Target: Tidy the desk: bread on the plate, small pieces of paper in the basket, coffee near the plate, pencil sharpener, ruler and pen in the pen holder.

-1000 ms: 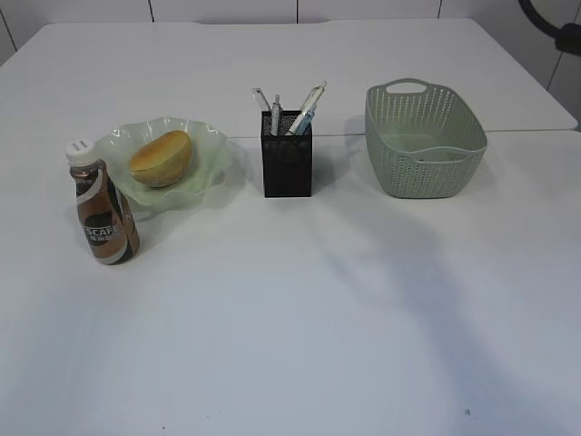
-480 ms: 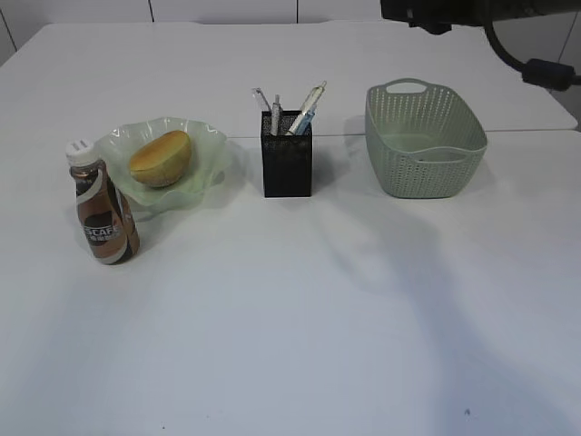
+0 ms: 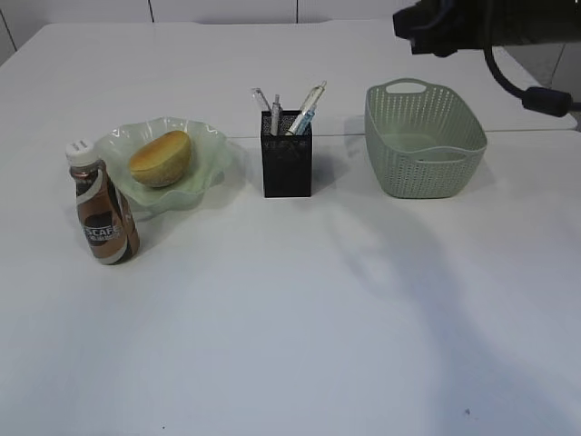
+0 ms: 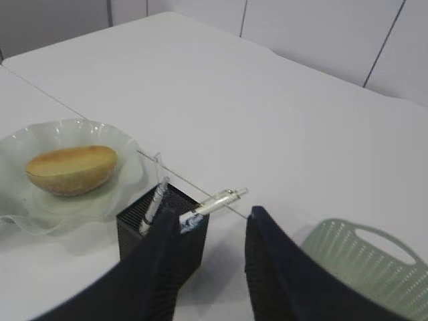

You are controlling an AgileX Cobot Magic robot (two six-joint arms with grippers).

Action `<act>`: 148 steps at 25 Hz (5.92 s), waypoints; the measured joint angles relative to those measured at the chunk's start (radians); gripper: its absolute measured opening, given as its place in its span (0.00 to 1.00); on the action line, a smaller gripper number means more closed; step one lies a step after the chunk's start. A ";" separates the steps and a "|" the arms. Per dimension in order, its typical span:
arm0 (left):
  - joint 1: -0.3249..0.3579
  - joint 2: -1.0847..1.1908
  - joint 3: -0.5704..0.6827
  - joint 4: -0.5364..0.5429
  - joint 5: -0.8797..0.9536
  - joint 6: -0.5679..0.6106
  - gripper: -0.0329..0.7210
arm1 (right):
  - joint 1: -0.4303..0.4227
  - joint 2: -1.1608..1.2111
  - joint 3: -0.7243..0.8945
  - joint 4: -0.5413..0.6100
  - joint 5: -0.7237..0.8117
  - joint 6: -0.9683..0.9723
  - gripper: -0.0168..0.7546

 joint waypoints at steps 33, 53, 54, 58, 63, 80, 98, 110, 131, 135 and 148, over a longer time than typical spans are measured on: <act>0.000 0.000 0.000 0.000 0.000 0.000 0.35 | 0.101 -0.118 0.127 1.296 0.771 -1.105 0.38; 0.000 0.000 0.000 0.000 0.000 0.000 0.34 | 0.223 -0.773 0.589 1.527 0.809 -1.223 0.38; 0.000 0.000 0.000 0.000 0.000 0.000 0.34 | 0.234 -0.831 0.619 1.539 0.813 -1.223 0.38; 0.000 0.000 0.000 0.000 0.000 0.000 0.34 | 0.242 -0.997 0.685 1.554 0.863 -1.225 0.38; 0.000 0.000 0.000 0.000 0.000 0.000 0.34 | 0.242 -1.200 0.717 1.552 1.013 -1.225 0.38; 0.000 0.000 0.000 0.000 0.000 0.000 0.34 | 0.244 -1.590 0.717 1.698 1.359 -1.353 0.38; 0.000 0.000 0.000 0.000 0.000 0.000 0.34 | 0.244 -1.658 0.755 1.658 1.492 -1.400 0.38; 0.000 0.000 0.000 0.000 0.000 0.000 0.34 | 0.244 -1.658 0.766 1.667 1.492 -1.400 0.38; 0.000 0.000 0.000 0.000 0.000 0.000 0.34 | -0.040 -1.658 0.766 1.667 1.492 -1.401 0.38; 0.000 0.000 0.000 0.000 0.000 0.000 0.34 | -0.040 -1.658 0.766 1.667 1.492 -1.401 0.38; 0.000 0.000 0.000 0.000 0.000 0.000 0.34 | -0.040 -1.658 0.766 1.667 1.492 -1.401 0.38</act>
